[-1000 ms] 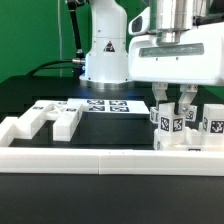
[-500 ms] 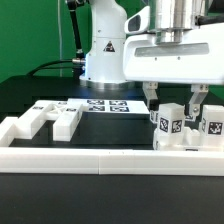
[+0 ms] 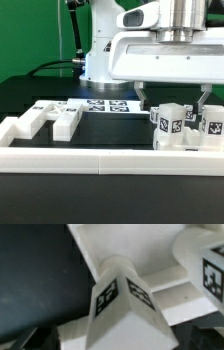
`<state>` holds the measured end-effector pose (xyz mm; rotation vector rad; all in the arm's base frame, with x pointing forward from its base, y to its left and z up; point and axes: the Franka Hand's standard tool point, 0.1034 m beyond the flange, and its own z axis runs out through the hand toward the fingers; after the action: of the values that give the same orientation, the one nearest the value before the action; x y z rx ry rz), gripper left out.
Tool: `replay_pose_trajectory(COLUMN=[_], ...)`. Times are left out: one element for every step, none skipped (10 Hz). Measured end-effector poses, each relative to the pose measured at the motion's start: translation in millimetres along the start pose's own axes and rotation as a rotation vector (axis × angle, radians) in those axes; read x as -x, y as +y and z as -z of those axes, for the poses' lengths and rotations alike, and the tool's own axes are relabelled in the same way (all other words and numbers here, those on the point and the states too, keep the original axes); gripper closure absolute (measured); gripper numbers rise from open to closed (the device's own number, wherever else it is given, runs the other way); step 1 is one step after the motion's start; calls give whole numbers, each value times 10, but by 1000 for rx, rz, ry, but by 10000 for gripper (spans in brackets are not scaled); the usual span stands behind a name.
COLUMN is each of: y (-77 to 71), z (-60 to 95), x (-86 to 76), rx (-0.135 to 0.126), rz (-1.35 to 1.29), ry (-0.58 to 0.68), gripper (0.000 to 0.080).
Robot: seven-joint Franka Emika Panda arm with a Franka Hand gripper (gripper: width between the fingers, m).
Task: Assemble chair
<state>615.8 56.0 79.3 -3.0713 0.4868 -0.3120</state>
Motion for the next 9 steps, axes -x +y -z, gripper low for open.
replay_pose_trajectory(y=[0,4,8,7,4,0,1,1,1], z=[0,0,0,0,0,0,-1,-1,-2], x=[0,-2,-3,-3,-1,0,0,0,1], rx=[0,1,1,3,6,7,9,9,9], rz=[76,148,222,289,339,370,421,420,402], ry=[0,0,0,0,0,0,0,0,-1], gripper=[151,151,151,151,151,151,151,160,329])
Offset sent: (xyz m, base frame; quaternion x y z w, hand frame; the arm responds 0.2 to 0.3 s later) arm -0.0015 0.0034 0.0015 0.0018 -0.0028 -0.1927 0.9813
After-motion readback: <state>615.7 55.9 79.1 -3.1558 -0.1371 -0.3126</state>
